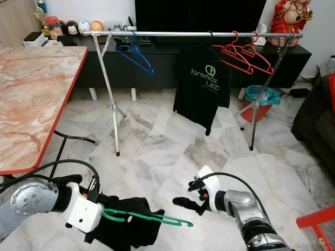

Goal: Hang hanger

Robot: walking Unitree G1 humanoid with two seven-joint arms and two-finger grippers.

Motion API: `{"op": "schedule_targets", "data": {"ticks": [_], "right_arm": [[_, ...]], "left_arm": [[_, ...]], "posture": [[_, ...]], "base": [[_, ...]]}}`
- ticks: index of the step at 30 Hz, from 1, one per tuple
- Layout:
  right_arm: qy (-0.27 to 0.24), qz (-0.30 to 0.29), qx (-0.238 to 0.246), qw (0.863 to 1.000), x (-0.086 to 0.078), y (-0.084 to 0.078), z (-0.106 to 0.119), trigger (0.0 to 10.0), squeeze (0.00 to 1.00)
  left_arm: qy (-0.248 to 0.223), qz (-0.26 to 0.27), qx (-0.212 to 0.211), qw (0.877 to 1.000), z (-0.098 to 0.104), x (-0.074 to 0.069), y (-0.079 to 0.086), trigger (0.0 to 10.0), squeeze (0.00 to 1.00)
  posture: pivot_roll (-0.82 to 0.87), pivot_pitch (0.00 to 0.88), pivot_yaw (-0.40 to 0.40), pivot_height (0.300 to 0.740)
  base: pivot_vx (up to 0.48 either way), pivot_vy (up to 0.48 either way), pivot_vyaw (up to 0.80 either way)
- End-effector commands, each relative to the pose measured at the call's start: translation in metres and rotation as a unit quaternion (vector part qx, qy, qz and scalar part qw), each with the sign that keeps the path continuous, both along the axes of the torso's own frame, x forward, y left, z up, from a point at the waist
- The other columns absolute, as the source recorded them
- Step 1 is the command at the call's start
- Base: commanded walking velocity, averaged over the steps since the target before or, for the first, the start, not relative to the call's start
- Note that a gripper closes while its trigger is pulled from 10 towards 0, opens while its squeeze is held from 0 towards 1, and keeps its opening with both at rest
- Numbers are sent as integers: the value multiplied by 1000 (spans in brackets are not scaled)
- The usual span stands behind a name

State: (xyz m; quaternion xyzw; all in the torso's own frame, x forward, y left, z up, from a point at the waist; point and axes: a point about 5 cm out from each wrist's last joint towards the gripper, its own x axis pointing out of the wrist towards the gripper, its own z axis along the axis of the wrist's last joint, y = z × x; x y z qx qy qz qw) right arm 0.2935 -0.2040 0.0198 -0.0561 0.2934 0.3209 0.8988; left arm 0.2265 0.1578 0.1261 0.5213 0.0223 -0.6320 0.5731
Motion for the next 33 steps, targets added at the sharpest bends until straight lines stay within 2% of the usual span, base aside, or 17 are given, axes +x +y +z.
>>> {"op": "schedule_targets", "data": {"ticks": [1, 2, 3, 4, 6, 7, 8, 11, 13, 17, 20, 22, 28, 33], "right_arm": [[-70, -78, -11, 994, 20, -16, 23, 10000, 0], [-84, -98, -10, 992, 23, -19, 27, 10000, 0], [-112, -99, 17, 989, 29, -18, 37, 10000, 0], [-112, -99, 17, 989, 29, -18, 37, 10000, 0], [-139, -57, 68, 986, 33, -5, 49, 10000, 0], [-139, -57, 68, 986, 33, -5, 49, 10000, 0], [-144, -20, 107, 984, 33, 5, 55, 10000, 0], [-114, 71, 146, 980, 25, 22, 54, 10000, 0], [-84, 130, 148, 977, 15, 29, 48, 10000, 0], [-58, 161, 142, 975, 8, 26, 43, 10000, 0], [-44, 204, 153, 966, 0, 25, 46, 10000, 0], [-36, 246, 171, 953, -6, 27, 53, 10000, 0], [-26, 310, 181, 933, -13, 27, 66, 10000, 0], [-15, 325, 184, 927, -16, 28, 70, 10000, 0]], "left_arm": [[2, 4, 6, 1000, 0, 0, -1, 10000, 0], [3, 9, 9, 1000, 0, 1, 1, 10000, 0], [13, 28, 12, 999, -2, 2, 3, 10000, 0], [13, 28, 12, 999, -2, 2, 3, 10000, 0], [19, 47, 19, 999, -4, 6, 5, 10000, 0], [19, 47, 19, 999, -4, 6, 5, 10000, 0], [28, 62, 23, 997, -4, 8, 6, 10000, 0], [43, 83, 25, 995, -3, 12, 3, 10000, 0], [50, 88, 28, 994, -1, 15, 1, 10000, 0], [64, 89, 34, 993, 4, 20, -4, 10000, 0], [77, 91, 32, 992, 10, 26, -9, 10000, 0], [109, 88, 12, 990, 14, 26, -16, 10000, 0], [144, 60, 16, 988, 17, 22, -27, 10000, 0], [154, 49, 28, 986, 16, 20, -31, 10000, 0]], "posture": [[120, 0, -41, 740], [120, 0, -41, 740], [120, 0, -41, 740], [120, 0, -41, 740], [122, 0, -42, 740], [122, 0, -42, 740], [121, 0, -43, 740], [120, 0, -42, 740], [120, 0, -43, 740], [120, 0, -42, 740], [118, 0, -41, 740], [113, 0, -40, 740], [111, 0, -42, 740], [109, 0, -43, 740]], "base": [[0, 0, 0], [0, 0, 0], [0, 0, 0], [0, 0, 0], [0, 0, 0], [0, 0, 0], [0, 0, 0], [0, 0, 0], [0, 0, 0], [0, 0, 0], [0, 0, 0], [0, 0, 0], [0, 0, 0], [0, 0, 0]]}}
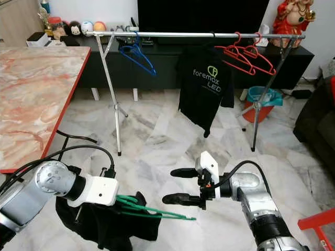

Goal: Hang hanger

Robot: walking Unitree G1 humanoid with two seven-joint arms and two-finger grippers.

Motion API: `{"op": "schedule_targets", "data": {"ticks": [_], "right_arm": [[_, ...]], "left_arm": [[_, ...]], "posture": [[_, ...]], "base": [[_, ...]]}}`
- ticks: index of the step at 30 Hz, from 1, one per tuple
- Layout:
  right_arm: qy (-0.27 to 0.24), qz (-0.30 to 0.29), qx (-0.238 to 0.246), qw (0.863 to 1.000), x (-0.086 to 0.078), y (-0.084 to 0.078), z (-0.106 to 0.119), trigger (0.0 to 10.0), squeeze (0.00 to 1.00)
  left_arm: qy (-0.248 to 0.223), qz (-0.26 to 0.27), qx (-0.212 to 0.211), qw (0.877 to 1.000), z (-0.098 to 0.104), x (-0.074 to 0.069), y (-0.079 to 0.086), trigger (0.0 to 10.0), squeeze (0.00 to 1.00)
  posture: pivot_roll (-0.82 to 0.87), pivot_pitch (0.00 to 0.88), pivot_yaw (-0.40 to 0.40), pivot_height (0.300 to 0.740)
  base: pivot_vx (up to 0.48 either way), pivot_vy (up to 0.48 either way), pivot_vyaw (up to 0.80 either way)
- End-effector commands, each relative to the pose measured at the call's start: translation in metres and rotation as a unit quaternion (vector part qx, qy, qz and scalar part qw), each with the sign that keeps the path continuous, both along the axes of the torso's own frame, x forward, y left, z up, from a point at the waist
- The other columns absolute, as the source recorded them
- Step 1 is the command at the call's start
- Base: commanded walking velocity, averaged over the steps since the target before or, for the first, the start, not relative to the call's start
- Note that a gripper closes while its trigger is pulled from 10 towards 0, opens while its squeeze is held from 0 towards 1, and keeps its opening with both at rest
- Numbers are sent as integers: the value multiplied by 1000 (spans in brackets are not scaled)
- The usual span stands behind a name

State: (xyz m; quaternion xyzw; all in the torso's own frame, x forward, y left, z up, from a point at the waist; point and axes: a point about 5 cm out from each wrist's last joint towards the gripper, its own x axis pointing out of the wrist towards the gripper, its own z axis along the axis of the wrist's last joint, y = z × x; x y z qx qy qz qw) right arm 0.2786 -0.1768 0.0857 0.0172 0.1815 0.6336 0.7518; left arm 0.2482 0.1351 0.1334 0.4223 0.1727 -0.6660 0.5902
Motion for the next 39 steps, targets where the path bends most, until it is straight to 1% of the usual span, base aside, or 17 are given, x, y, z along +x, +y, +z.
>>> {"op": "schedule_targets", "data": {"ticks": [1, 2, 6, 9, 12, 15, 26, 27, 28, 29, 39], "right_arm": [[1, 18, -4, 1000, -2, 1, 3, 10000, 0], [7, 30, -6, 1000, -5, 2, 2, 10000, 0], [16, 42, -5, 999, -9, 5, 1, 10000, 0], [23, 59, -14, 998, -15, 11, -3, 10000, 0], [17, 57, -27, 998, -15, 14, -7, 10000, 0], [13, 61, -25, 998, -17, 20, -8, 10000, 0], [10, 61, -29, 998, -16, 28, -11, 10000, 0], [10, 56, -31, 998, -15, 28, -12, 8157, 0], [10, 55, -32, 998, -15, 28, -12, 6627, 0], [10, 54, -35, 998, -15, 27, -13, 0, 0], [13, 46, -58, 997, -15, 24, -19, 0, 0]], "left_arm": [[-11, -25, -2, 1000, 8, -2, -9, 10000, 0], [-5, -27, -3, 1000, 9, -2, -10, 10000, 0], [-4, -29, -1, 1000, 10, 0, -13, 10000, 0], [-8, -29, -2, 1000, 12, 3, -19, 10000, 0], [-3, -23, -3, 1000, 12, 5, -22, 10000, 0], [3, -11, -13, 1000, 14, 7, -28, 10000, 0], [9, -12, -18, 1000, 14, 7, -35, 10000, 0], [9, -11, -17, 1000, 13, 7, -35, 10000, 0], [9, -11, -17, 1000, 13, 7, -35, 10000, 0], [9, -11, -17, 1000, 13, 7, -35, 10000, 0], [8, -10, -15, 1000, 12, 8, -36, 10000, 0]], "posture": [[109, 0, -43, 740], [110, 0, -44, 740], [112, 0, -45, 740], [110, 0, -45, 740], [108, 0, -45, 740], [109, 0, -46, 740], [110, 0, -49, 740], [109, 0, -48, 740], [109, 0, -49, 740], [109, 0, -49, 740], [107, 0, -46, 740]], "base": [[0, 0, 0], [0, 0, 0], [0, 0, 0], [0, 0, 0], [0, 0, 0], [0, 0, 0], [0, 0, 0], [0, 0, 0], [0, 0, 0], [0, 0, 0], [0, 0, 0]]}}
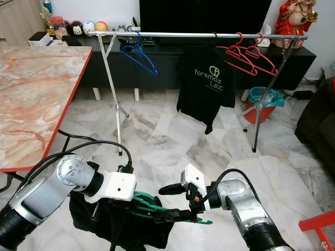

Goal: Hang hanger

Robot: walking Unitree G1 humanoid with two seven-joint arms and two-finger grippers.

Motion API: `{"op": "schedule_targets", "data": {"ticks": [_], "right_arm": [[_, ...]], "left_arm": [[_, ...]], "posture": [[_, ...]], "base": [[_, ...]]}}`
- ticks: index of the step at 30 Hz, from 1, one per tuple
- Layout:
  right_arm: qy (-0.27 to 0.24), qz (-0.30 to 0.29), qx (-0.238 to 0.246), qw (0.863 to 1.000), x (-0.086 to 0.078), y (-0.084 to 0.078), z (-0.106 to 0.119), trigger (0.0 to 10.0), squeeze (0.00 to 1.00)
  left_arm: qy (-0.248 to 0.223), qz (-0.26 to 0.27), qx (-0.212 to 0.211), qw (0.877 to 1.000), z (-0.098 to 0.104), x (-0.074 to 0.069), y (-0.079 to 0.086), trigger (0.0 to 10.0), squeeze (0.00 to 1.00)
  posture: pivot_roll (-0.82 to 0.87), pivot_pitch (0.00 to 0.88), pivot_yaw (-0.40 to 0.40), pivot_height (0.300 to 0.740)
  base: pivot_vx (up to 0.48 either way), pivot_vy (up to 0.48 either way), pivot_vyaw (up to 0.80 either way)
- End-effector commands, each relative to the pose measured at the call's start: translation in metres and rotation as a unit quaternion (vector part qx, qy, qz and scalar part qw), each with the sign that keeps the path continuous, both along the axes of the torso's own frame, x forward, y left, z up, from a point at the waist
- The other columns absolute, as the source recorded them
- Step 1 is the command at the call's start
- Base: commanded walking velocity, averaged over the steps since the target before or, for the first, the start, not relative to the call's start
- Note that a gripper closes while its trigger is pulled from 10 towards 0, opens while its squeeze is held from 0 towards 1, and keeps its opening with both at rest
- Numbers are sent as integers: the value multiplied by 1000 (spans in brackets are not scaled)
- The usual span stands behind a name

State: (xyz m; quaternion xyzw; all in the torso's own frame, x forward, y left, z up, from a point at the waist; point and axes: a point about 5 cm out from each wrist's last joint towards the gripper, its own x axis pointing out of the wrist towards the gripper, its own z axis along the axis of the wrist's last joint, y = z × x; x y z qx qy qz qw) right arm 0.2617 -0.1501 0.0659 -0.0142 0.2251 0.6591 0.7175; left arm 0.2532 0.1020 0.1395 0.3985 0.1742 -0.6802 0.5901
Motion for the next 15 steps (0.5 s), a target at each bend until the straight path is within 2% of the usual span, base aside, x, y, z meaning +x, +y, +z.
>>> {"op": "schedule_targets", "data": {"ticks": [1, 15], "right_arm": [[-6, -1, -12, 1000, 2, -3, 1, 0, 0], [-5, -5, -22, 1000, 2, -2, -4, 0, 0]], "left_arm": [[-15, -5, 1, 1000, 6, 3, -3, 10000, 0], [-17, -4, -1, 1000, 7, 4, -4, 10000, 0]], "posture": [[107, 0, -46, 740], [109, 0, -47, 740]], "base": [[0, 0, 0], [0, 0, 0]]}}
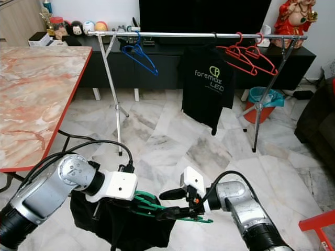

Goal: Hang hanger

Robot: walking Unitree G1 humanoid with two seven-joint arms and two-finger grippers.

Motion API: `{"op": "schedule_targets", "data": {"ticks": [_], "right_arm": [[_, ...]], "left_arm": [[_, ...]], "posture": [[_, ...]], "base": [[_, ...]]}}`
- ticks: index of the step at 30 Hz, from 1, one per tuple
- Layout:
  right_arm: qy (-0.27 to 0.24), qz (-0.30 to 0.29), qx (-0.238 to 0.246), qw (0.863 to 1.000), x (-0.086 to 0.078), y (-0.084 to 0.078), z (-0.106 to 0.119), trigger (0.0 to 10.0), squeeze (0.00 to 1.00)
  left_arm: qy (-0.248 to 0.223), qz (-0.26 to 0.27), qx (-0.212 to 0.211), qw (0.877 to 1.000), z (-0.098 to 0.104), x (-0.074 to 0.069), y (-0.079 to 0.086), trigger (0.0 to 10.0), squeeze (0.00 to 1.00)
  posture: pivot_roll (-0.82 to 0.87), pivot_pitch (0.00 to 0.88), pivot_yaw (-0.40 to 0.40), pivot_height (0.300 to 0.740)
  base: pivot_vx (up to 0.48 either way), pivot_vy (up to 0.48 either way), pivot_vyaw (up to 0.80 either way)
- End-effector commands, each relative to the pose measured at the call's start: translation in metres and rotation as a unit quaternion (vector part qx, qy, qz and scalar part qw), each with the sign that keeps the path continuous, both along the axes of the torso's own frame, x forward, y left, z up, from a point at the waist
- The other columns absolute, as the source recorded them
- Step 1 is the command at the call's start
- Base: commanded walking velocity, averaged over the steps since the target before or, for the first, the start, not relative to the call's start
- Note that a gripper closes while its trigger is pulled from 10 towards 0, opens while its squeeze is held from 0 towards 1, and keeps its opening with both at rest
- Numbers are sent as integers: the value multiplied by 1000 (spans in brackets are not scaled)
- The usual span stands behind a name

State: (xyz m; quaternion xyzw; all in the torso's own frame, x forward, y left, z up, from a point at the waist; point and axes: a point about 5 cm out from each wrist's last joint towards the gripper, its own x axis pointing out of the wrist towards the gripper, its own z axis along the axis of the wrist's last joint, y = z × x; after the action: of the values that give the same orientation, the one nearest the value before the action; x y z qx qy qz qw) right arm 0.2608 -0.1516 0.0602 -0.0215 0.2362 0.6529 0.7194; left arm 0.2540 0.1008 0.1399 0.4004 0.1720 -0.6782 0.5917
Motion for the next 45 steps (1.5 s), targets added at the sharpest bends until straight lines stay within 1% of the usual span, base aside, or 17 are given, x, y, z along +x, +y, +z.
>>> {"op": "schedule_targets", "data": {"ticks": [1, 17, 19, 23, 24, 25, 37, 42, 43, 44, 45], "right_arm": [[-8, -2, -8, 1000, 3, 0, 2, 0, 0], [-10, -15, -8, 1000, 5, -1, 0, 0, 0], [-10, -18, -7, 1000, 5, 0, 0, 0, 0], [-10, -19, -7, 1000, 5, -1, -1, 0, 0], [-10, -20, -8, 1000, 5, 0, -1, 0, 0], [-10, -21, -8, 1000, 5, 0, -2, 0, 0], [-17, -30, -16, 999, 7, 1, -4, 0, 0], [-29, -46, -16, 998, 11, 2, -4, 0, 0], [-32, -52, -17, 998, 12, 1, -4, 0, 0], [-33, -57, -18, 998, 13, 1, -5, 0, 0], [-33, -57, -18, 998, 13, 1, -5, 0, 0]], "left_arm": [[-13, -5, -1, 1000, 6, 3, -2, 10000, 0], [-20, -4, -4, 1000, 8, 4, 0, 10000, 0], [-35, -10, -10, 999, 10, 5, -1, 10000, 0], [-38, -9, -14, 999, 11, 6, -1, 10000, 0], [-40, -6, -22, 999, 13, 8, -2, 10000, 1000], [-43, -5, -27, 999, 15, 9, -2, 10000, 1000], [-47, -3, -33, 998, 16, 10, -4, 10000, 1000], [-50, -2, -35, 998, 16, 10, -3, 10000, 1000], [-60, 7, -40, 997, 17, 13, -2, 10000, 1000], [-67, 14, -46, 997, 19, 15, 0, 10000, 0], [-67, 14, -46, 997, 19, 15, 0, 10000, 0]], "posture": [[111, 0, -47, 740], [112, 0, -45, 740], [114, 0, -41, 740], [117, 0, -40, 740], [116, 0, -40, 740], [119, 0, -40, 740], [122, 0, -38, 740], [121, 0, -37, 740], [122, 0, -38, 740], [122, 0, -38, 740], [122, 0, -38, 740]], "base": [[0, 0, 0], [0, 0, 0], [0, 0, 0], [0, 0, 0], [0, 0, 0], [0, 0, 0], [0, 0, 0], [0, 0, 0], [0, 0, 0], [0, 0, 0], [0, 0, 0]]}}
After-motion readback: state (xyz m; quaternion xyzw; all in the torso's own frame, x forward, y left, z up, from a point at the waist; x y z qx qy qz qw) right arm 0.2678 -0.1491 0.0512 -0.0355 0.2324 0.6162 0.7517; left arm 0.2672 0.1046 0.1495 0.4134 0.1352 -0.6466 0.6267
